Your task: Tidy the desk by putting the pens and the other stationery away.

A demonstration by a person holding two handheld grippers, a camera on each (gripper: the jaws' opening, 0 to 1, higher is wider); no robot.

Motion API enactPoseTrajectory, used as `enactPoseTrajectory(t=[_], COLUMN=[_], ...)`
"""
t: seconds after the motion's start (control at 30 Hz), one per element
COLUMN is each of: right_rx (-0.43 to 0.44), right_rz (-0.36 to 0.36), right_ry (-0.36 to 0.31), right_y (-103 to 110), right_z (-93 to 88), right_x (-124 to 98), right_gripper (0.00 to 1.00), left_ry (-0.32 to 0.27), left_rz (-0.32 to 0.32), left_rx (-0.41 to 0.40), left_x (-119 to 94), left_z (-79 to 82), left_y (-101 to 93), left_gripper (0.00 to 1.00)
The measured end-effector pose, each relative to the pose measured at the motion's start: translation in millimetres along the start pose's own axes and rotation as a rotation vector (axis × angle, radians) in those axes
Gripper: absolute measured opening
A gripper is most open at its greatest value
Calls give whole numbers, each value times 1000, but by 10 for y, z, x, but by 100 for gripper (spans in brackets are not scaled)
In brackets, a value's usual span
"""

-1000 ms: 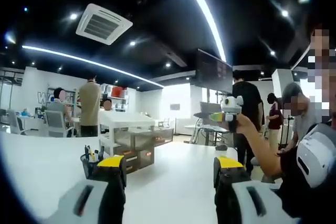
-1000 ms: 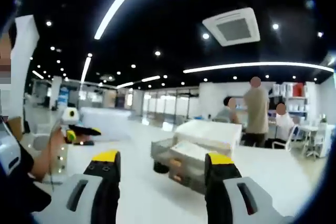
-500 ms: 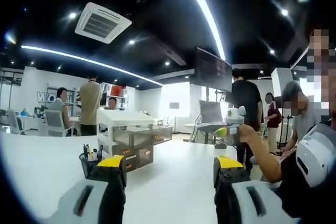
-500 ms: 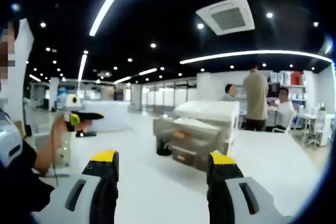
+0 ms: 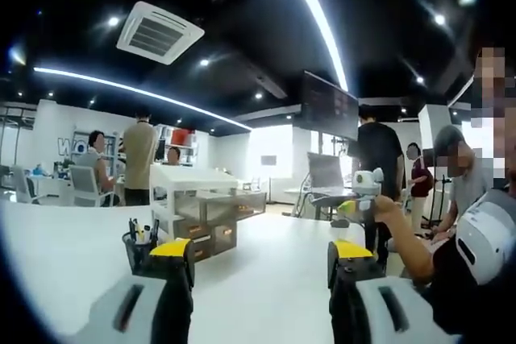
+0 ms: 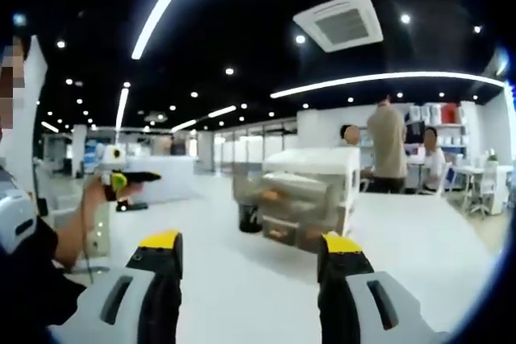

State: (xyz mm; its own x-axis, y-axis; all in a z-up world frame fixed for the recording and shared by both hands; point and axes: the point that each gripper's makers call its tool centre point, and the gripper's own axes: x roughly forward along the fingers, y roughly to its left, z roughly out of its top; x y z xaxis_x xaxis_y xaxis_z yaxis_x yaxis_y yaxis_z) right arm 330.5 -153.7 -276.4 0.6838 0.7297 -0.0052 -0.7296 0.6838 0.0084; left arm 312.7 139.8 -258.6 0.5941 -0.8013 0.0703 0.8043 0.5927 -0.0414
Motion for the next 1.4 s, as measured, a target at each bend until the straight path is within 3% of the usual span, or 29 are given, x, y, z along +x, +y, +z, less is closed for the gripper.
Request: enactPoseTrajectory(t=[0.27,1.4], right_rx=[-38,-34], right_rz=[-27,-29], right_ry=[18,24], right_y=[4,-56], right_z=[-11,-30], right_x=[40,45], right_gripper=[63,63], left_ry=[-13,-6], left_rz=[-7,-2], left_rx=[7,7], left_x=[-3,2], left_z=[45,26], left_y=[-49,-34], left_gripper=[66,66])
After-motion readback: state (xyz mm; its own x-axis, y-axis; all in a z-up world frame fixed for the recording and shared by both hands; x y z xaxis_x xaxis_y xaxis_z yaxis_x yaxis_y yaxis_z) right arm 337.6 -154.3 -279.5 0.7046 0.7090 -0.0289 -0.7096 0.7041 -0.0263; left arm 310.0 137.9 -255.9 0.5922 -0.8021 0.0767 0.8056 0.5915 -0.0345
